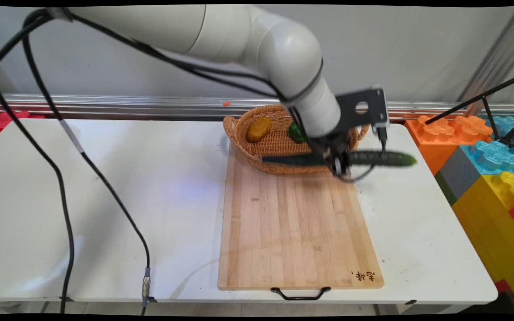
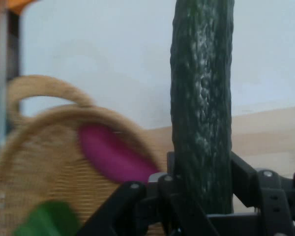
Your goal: Place the picked object in the vegetable basket
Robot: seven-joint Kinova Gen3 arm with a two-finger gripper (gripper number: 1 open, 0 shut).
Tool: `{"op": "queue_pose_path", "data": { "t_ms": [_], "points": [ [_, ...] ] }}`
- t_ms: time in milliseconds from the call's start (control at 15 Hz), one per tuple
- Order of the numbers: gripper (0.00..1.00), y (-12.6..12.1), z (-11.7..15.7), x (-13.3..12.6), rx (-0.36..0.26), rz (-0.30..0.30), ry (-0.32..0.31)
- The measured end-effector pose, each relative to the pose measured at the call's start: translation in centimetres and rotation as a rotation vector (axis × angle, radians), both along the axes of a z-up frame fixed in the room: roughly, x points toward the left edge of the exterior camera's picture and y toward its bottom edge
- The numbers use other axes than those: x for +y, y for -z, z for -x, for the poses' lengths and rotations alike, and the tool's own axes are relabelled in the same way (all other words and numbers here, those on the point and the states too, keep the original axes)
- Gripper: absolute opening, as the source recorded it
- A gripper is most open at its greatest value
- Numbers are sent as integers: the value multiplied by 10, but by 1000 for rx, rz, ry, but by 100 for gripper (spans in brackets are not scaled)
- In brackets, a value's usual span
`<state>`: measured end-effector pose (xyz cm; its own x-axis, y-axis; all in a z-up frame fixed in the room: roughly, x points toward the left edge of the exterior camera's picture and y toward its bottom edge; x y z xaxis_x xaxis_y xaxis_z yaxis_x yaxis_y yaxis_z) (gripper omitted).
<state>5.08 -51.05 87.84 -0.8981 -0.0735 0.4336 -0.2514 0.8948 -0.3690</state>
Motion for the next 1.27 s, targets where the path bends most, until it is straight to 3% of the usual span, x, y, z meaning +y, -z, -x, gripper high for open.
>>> {"op": "queue_pose_path", "data": {
  "t_ms": [267, 867, 933, 1267],
  "points": [
    [0, -5, -22, -45, -32, 90, -3],
    [0, 36, -66, -104, -88, 91, 25],
    [100, 38, -67, -107, -82, 88, 33],
    [100, 41, -63, -106, -41, 63, 39]
  ]
}}
